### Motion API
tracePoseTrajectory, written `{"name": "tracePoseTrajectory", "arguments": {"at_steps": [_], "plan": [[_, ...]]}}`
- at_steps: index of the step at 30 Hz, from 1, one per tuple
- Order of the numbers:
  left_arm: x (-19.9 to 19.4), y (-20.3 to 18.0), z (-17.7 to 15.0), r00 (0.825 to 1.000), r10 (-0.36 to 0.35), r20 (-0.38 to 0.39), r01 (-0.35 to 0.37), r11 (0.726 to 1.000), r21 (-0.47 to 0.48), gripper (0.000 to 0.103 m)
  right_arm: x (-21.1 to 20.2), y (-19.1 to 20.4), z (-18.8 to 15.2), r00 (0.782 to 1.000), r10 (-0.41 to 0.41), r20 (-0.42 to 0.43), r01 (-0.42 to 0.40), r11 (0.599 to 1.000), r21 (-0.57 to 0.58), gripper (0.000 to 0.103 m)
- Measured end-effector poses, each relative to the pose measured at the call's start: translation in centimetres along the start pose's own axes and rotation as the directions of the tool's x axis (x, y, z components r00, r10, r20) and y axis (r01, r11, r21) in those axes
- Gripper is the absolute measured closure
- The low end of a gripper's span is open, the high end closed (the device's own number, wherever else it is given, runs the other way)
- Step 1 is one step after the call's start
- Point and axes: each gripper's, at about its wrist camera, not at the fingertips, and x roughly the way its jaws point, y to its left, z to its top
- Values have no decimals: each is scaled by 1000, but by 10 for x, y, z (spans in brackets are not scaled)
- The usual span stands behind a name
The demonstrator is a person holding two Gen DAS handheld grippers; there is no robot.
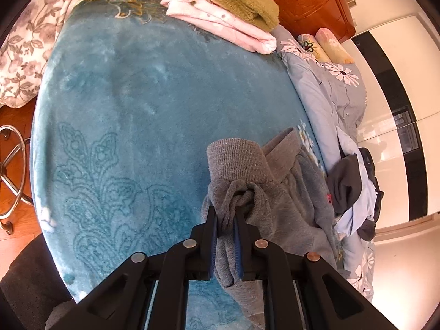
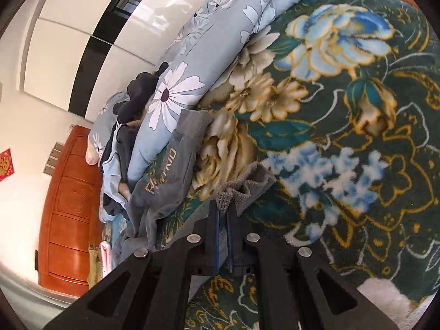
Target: Fold clothes
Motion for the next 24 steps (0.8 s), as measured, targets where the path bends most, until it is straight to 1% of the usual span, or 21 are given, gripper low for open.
{"name": "tracePoseTrajectory", "arguments": {"at_steps": [2,3,6,8,10,12,13,14,15,16,17,18,20,21,24], "plan": [[-17,-18,10,998,-52,39,52,998,19,92,0,22,12,999,41,19,-40,998,-49,98],[-25,-28,15,995,-80,59,78,997,30,92,-3,38,19,997,75,33,-72,994,-83,98],[-56,-45,27,978,-186,93,182,982,53,92,-24,84,40,978,185,99,-164,968,-192,98],[-66,-43,27,978,-184,97,177,981,75,92,-49,98,46,961,229,155,-186,950,-251,98],[-58,-30,20,988,-139,68,133,988,81,92,-62,87,42,965,199,174,-150,955,-257,98],[-35,-7,9,998,-54,8,54,997,52,92,-48,50,27,989,94,111,-74,981,-177,98],[-23,6,4,1000,-15,-25,16,999,32,92,-39,30,19,997,39,70,-30,991,-134,98],[-15,18,0,999,5,-48,-5,1000,1,92,-30,10,11,1000,-14,27,17,996,-92,98],[-10,28,-2,999,4,-54,-6,1000,-30,93,-22,-9,3,999,-54,-8,54,997,-47,98],[-11,34,-2,999,1,-40,-3,999,-53,95,-16,-25,-3,997,-78,-29,77,997,-9,98],[-13,39,-2,1000,-2,-23,0,997,-75,98,-14,-37,-8,995,-87,-38,88,996,22,98],[-16,42,1,1000,-7,-7,6,996,-89,98,-14,-44,-9,995,-90,-41,92,995,41,98],[-27,41,7,999,-33,25,36,995,-98,98,-16,-47,-4,995,-95,-38,97,994,42,98],[-30,39,9,999,-34,37,38,994,-98,98,-16,-44,-2,995,-95,-36,96,995,29,98],[-29,31,10,999,-44,32,46,996,-77,98,-15,-32,4,994,-99,-35,99,995,-18,98]]}}
